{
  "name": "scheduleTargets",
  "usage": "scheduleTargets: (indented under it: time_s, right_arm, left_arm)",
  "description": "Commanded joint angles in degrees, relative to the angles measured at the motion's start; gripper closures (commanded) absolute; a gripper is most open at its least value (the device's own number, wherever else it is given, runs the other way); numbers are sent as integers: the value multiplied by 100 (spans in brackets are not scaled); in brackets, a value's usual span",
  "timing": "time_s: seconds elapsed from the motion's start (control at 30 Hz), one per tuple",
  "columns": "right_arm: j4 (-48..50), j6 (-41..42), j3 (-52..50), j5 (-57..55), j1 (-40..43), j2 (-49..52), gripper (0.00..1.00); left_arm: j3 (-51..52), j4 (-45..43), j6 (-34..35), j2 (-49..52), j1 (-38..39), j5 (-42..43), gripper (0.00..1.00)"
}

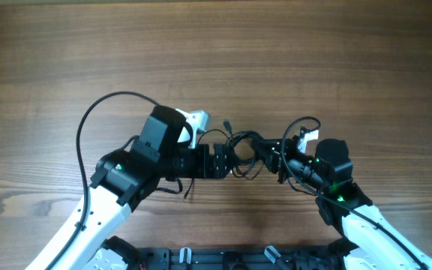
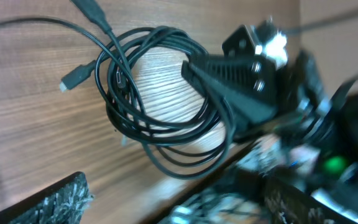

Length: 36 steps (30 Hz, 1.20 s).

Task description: Untangle cables

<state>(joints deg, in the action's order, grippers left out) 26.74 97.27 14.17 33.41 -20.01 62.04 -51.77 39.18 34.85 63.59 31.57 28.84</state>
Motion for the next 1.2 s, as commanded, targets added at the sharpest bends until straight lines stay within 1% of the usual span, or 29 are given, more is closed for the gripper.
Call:
scheduleTargets:
  time_s: [0.0, 0.03, 0.1, 0.17, 0.2, 0.27, 0.4, 0.47, 0.57, 0.7, 0.83, 0.97, 1.0, 1.07, 1.1, 1.13, 1.17]
  right_arm:
    - [72, -997, 39, 98, -28, 11, 95]
    - [114, -1307, 39, 66, -28, 11, 95]
    - [328, -2306, 39, -31, -28, 11, 95]
    - [629, -2879, 39, -35, -28, 11, 96]
    - [774, -2990, 39, -35, -28, 11, 96]
    - [1163, -3021, 39, 31, -28, 11, 96]
    - [1707, -2938, 39, 94, -28, 11, 96]
    - [1779, -2931, 39, 94, -28, 11, 96]
    - [1714, -2940, 39, 92, -28, 22, 96]
    - [1711, -2903, 39, 94, -28, 116, 96]
    - [1703, -2494, 39, 92, -28, 216, 96]
    - [1626, -2428, 39, 92, -28, 275, 95]
    - [1569, -2321, 39, 94, -28, 275, 95]
    - [1563, -2205, 39, 92, -28, 275, 96]
    - [1565, -2197, 39, 87, -28, 275, 96]
    - [1565, -2203, 39, 85, -28, 275, 96]
    - [1565, -2208, 39, 87, -28, 275, 96]
  left_arm:
    - [-63, -240, 3161, 17, 22, 278, 6]
    - [-63, -389, 3442, 17, 22, 402, 6]
    - [-63, -898, 3508, 17, 26, 763, 6]
    - [-63, -1292, 3510, 17, 83, 935, 6]
    - [-63, -1458, 3510, 17, 146, 925, 5]
    - [-63, -1624, 3508, 33, 267, 881, 5]
    - [-63, -1582, 3504, 90, 358, 855, 5]
    - [-63, -1585, 3501, 127, 356, 850, 5]
    - [-63, -1580, 3611, 140, 348, 564, 10]
    - [-63, -1580, 4113, 142, 216, 142, 10]
    - [-50, -1563, 4483, 240, 63, -164, 15]
    - [42, -1539, 4944, 409, -59, -190, 25]
    - [83, -1545, 5066, 459, -101, -208, 29]
    - [164, -1545, 5480, 551, -168, -236, 37]
    - [219, -1545, 5851, 621, -188, -245, 40]
    - [245, -1543, 6118, 671, -186, -258, 39]
    - [264, -1552, 6356, 717, -179, -254, 36]
